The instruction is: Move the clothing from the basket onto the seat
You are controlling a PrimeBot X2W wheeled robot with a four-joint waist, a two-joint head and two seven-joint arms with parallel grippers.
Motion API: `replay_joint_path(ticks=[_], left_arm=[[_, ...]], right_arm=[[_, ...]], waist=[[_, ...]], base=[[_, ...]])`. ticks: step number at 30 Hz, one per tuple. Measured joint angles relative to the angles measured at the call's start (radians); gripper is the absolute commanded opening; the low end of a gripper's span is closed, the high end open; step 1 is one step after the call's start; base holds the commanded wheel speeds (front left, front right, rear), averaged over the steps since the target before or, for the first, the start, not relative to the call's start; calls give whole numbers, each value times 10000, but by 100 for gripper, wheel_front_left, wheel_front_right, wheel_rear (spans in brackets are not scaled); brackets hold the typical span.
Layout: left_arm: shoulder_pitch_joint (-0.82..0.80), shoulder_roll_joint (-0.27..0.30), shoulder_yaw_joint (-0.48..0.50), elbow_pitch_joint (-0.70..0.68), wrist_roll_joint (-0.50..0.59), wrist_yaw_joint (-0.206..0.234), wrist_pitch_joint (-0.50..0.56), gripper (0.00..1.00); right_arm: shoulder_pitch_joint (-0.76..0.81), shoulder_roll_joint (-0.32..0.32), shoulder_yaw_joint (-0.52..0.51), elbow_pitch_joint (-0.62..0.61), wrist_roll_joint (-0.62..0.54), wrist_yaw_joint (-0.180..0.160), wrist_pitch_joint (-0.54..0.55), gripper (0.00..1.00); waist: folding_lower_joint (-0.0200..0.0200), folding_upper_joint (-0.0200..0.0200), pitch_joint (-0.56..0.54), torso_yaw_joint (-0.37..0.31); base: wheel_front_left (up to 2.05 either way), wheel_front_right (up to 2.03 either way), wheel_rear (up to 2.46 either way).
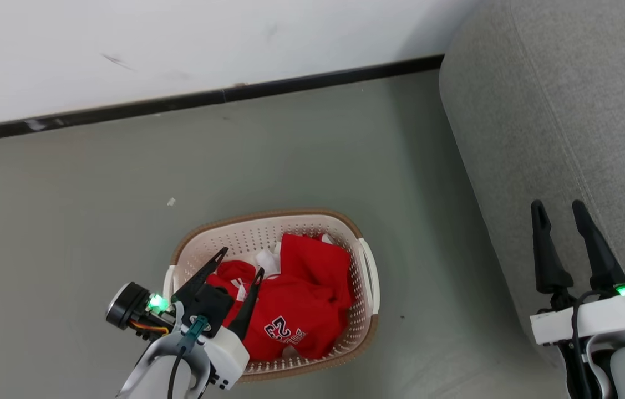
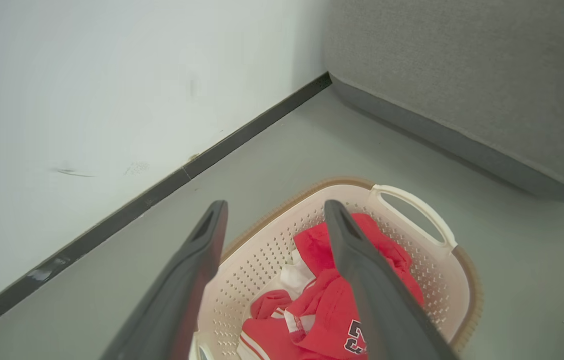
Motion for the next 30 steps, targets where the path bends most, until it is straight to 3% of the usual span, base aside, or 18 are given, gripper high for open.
replay_joint_path(ticks=[17, 30], left_arm=[[-1279, 161, -849, 1415, 1005, -276, 115, 100], [-2029, 313, -930, 2054, 1384, -159, 104, 100]], right_arm=[[-1127, -2, 50, -405, 420, 0, -2, 100], [-2182, -6, 190, -430, 435, 0, -2, 100]], waist=[[0, 0, 1817, -826], [0, 0, 3068, -1362]], base=[[0, 0, 0], [0, 0, 0]])
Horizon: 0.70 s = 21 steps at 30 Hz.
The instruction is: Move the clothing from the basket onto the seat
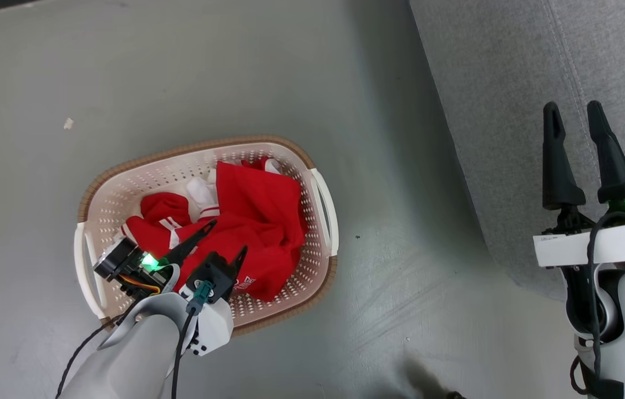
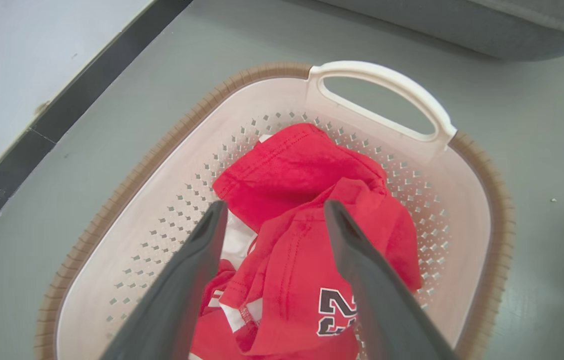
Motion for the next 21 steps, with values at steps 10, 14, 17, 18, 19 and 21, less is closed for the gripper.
replay_joint_path(ticks=[10, 14, 17, 18, 19, 21], left_arm=[[-514, 58, -506, 336, 608, 75, -4, 100], [-706, 58, -775, 447, 867, 75, -15, 100], [-943, 92, -911, 602, 1108, 75, -15, 100], [-1021, 104, -926, 662, 1139, 75, -15, 100], [-1086, 117, -926, 719, 1164, 75, -15, 100], [-1214, 167, -922, 884, 1197, 102, 6, 100]], right_arm=[[-648, -2, 180, 40, 211, 0, 0, 100], [-875, -2, 213, 58, 305, 0, -2, 100], [-1060, -2, 236, 65, 353, 0, -21, 100], [-1110, -2, 249, 73, 355, 0, -27, 100], [-1171, -2, 255, 81, 359, 0, -29, 100], [-1244, -2, 265, 82, 424, 0, -29, 100]], waist=[[0, 0, 824, -273], [0, 0, 1108, -353], [0, 0, 1295, -407], [0, 0, 1353, -424], [0, 0, 1409, -440], [0, 0, 1513, -472]], base=[[0, 0, 0], [0, 0, 0], [0, 0, 0], [0, 0, 0], [0, 0, 0], [0, 0, 0]])
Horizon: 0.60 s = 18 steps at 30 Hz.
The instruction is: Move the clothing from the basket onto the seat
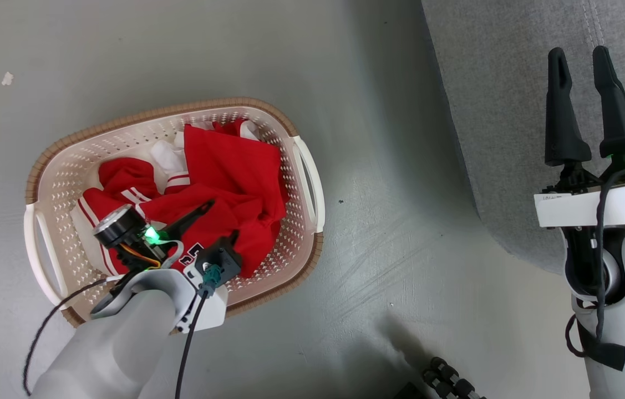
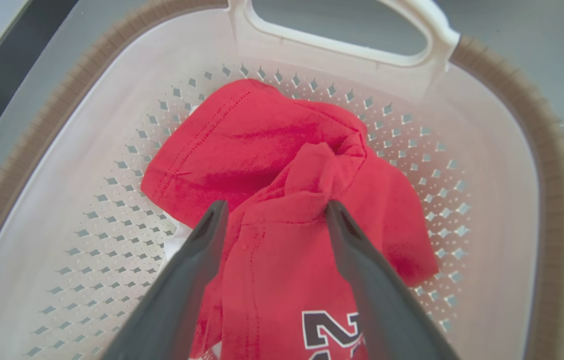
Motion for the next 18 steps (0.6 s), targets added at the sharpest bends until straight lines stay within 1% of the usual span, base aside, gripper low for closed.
replay_joint_path(ticks=[5, 6, 7, 8, 9, 10, 11, 13, 14, 18], left_arm=[[-121, 136, -67, 491, 153, 2, 345, 100], [-128, 132, -73, 518, 157, 2, 353, 97], [-128, 132, -73, 518, 157, 2, 353, 81], [-151, 123, -71, 548, 157, 2, 384, 58], [-180, 117, -67, 573, 157, 2, 401, 43], [-215, 102, -56, 614, 155, 12, 420, 33], [-256, 90, -44, 652, 155, 17, 433, 33], [-351, 84, -44, 713, 155, 17, 428, 4], [-392, 79, -52, 736, 155, 17, 424, 0], [-420, 10, -48, 767, 150, 48, 378, 0]], right_arm=[[-185, -2, 38, 44, 102, 0, -2, 100], [-192, -2, 40, 54, 105, 0, -2, 100], [-192, -2, 40, 54, 105, 0, -2, 100], [-194, -2, 40, 79, 117, 0, -2, 100], [-198, -2, 36, 105, 144, 0, -2, 100], [-220, -2, 36, 136, 190, 0, -2, 100], [-273, -2, 38, 159, 192, 0, -2, 100], [-419, -2, 35, 169, 192, 0, -2, 100], [-479, -2, 35, 186, 192, 0, -2, 100], [-570, -4, 17, 236, 192, 0, -15, 100]], waist=[[0, 0, 217, -87], [0, 0, 252, -103], [0, 0, 252, -103], [0, 0, 286, -120], [0, 0, 316, -135], [0, 0, 345, -148], [0, 0, 371, -162], [0, 0, 409, -185], [0, 0, 412, -187], [0, 0, 393, -175]], base=[[0, 0, 0], [0, 0, 0], [0, 0, 0], [0, 0, 0], [0, 0, 0], [0, 0, 0], [0, 0, 0], [0, 0, 0], [0, 0, 0], [0, 0, 0]])
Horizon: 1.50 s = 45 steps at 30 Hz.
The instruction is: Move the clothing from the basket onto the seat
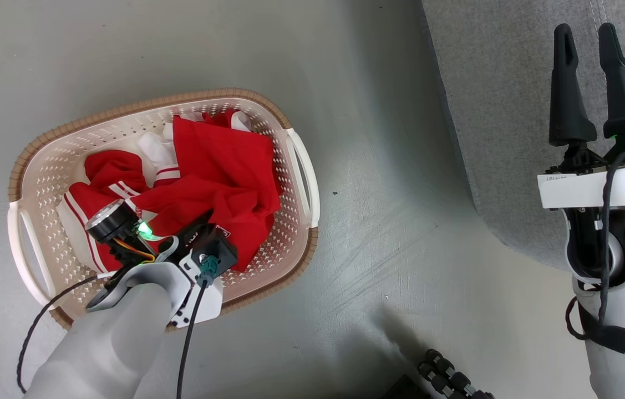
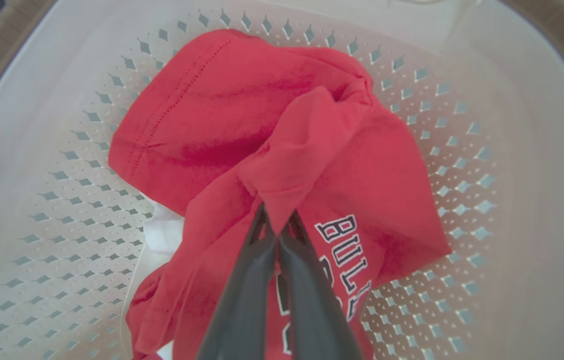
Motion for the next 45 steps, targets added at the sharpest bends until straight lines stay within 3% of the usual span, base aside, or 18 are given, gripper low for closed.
replay_joint_path(ticks=[15, 26, 35, 45], left_arm=[[-174, -198, 734, -418, -834, 552, -431, 0], [131, -288, 1047, -1252, -1371, 892, -491, 0], [601, -274, 1216, -3196, -1684, 1170, -518, 0], [967, 201, 1511, -5371, -2025, 1421, -531, 0]], right_arm=[[-172, 0, -268, 240, -38, 0, -33, 100], [-168, -10, -349, 385, -690, 0, -38, 100], [-140, -27, -98, 566, -1262, 0, -40, 100], [109, -178, 472, 917, -1680, 0, -40, 100]], waist=[[0, 0, -324, 289], [0, 0, -819, 735], [-1, 0, -1420, 1159], [-1, 0, -2401, 1637]], base=[[0, 0, 0], [0, 0, 0], [0, 0, 0], [0, 0, 0]])
